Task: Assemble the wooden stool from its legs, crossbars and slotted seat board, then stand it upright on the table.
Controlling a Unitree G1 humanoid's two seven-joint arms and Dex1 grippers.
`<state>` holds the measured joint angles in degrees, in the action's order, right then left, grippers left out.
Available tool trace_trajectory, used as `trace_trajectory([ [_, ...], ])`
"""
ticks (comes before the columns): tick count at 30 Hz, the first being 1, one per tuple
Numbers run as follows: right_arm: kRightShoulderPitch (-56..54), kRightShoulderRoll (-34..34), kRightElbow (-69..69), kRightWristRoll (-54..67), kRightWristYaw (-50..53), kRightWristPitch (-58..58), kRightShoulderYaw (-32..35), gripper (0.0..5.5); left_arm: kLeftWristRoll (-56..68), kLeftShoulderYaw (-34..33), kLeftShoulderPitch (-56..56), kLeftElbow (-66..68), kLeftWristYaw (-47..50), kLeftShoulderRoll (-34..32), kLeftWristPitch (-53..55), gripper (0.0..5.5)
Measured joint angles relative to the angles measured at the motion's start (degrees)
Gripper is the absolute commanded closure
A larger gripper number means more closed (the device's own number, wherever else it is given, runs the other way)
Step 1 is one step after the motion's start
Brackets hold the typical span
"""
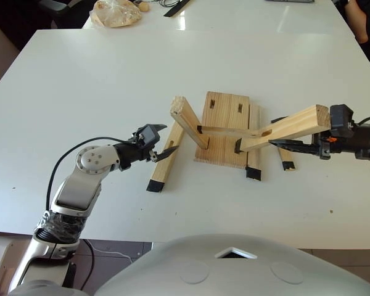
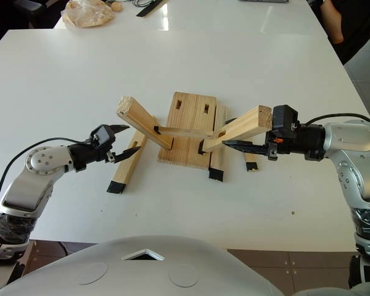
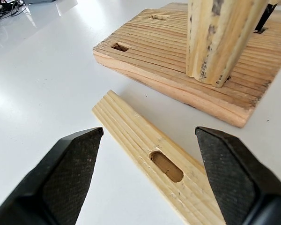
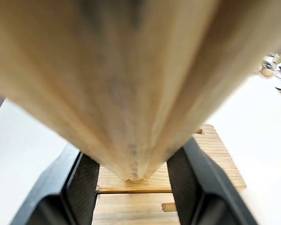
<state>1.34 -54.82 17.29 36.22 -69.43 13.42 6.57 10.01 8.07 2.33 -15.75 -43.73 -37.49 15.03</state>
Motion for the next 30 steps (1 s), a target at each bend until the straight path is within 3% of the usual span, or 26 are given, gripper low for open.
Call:
trace_trajectory([
  [17,3.3,-1.8,3.6,0.8,2.0,2.1,-0.2,3.51,0.0,0.0,0.7,-2.0,0.2,0.5,1.5,1.84],
  [30,-7.5,-1.3,-1.8,-0.6,-2.5,0.1,-9.7,3.51,0.0,2.8,-2.8,-4.9,-1.1,2.0,3.8,1.84],
])
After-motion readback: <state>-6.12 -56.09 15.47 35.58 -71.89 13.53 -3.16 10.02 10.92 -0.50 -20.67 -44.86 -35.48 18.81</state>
